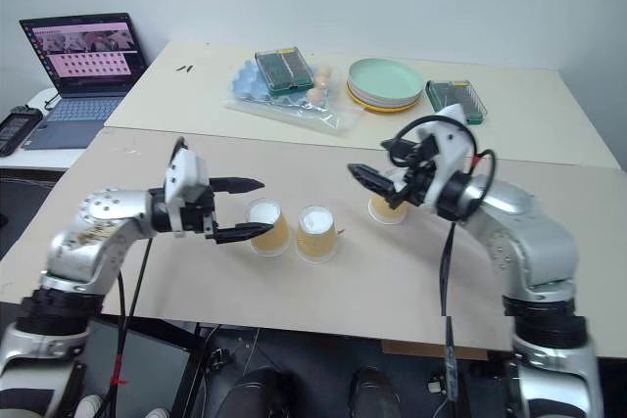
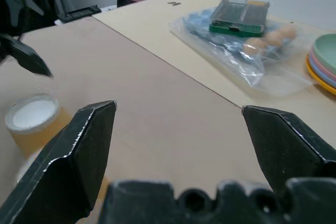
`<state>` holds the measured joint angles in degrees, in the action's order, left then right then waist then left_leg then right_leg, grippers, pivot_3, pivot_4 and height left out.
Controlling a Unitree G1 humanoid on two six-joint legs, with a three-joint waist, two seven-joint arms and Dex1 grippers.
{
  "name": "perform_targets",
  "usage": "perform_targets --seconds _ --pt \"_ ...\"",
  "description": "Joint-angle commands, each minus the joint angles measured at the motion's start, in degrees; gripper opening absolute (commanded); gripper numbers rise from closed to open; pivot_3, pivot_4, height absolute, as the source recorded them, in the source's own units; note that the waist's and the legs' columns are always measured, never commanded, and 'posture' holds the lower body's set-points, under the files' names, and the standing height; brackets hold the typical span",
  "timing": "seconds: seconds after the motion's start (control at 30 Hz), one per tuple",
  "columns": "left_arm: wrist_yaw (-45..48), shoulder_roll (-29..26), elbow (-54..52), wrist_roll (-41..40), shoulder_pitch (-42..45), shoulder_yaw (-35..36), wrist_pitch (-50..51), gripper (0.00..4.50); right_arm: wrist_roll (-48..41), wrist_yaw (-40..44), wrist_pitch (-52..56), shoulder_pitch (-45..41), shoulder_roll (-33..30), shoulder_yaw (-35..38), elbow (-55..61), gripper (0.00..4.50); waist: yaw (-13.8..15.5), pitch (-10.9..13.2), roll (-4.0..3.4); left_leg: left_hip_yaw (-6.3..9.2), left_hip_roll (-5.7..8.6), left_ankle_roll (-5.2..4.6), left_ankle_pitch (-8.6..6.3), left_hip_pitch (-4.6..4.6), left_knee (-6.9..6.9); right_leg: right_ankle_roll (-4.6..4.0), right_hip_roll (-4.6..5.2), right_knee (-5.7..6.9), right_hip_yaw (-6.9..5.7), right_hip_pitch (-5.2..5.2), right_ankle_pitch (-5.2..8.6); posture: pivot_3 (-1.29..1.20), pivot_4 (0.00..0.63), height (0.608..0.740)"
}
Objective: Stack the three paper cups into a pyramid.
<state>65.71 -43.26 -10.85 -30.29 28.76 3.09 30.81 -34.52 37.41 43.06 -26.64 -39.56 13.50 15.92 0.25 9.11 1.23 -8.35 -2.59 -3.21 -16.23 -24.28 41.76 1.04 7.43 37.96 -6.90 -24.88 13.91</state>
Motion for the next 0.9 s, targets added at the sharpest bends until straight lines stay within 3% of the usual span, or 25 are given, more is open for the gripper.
perform_targets --seconds 0.03,0.13,0.23,0.47,0.9 --pt "-0.7 -4.8 -8.2 -10.2 -1.4 8.3 9.2 4.43 -1.1 5.1 0.7 7.6 -8.1 10.7 -0.7 4.50 0.2 0.0 0.00 0.00 0.00 0.00 0.00 0.00 -0.02 0.01 0.00 0.00 -0.01 0.00 0.00 0.00 0.150 0.706" --pt "-3.0 -5.8 -11.2 -12.5 -3.4 10.3 11.8 4.43 0.0 8.9 0.0 14.5 -12.2 10.9 -0.7 4.50 0.4 0.0 -0.01 0.02 0.00 0.00 0.00 0.06 -0.07 0.04 0.00 -0.07 0.00 0.09 0.02 0.00 0.150 0.706" --pt "-4.6 -6.0 -12.9 -13.5 -4.9 10.9 12.7 4.43 2.3 7.7 -1.2 15.3 -11.2 6.4 -2.3 4.50 -0.3 0.0 -0.03 0.01 -0.05 0.00 -0.02 0.62 -0.09 0.06 -0.02 -0.35 0.04 0.66 0.04 0.00 0.150 0.706" --pt "-7.5 -6.2 -14.4 -15.1 -4.1 10.6 13.7 4.43 10.5 4.6 -5.5 7.9 -4.7 -6.0 -11.2 4.50 -1.1 0.1 -0.12 -0.08 -0.06 0.04 -0.02 0.91 -0.11 0.01 -0.02 0.00 0.39 0.63 0.01 0.00 0.150 0.706" --pt "-9.7 -6.3 -14.0 -15.2 -3.5 10.1 12.7 4.43 14.3 4.9 -9.4 -6.4 3.3 -11.3 -20.5 4.50 -0.7 0.1 -0.16 -0.10 0.00 0.05 -0.01 0.69 -0.12 0.04 -0.01 -0.22 0.28 0.56 0.03 0.00 0.150 0.706"
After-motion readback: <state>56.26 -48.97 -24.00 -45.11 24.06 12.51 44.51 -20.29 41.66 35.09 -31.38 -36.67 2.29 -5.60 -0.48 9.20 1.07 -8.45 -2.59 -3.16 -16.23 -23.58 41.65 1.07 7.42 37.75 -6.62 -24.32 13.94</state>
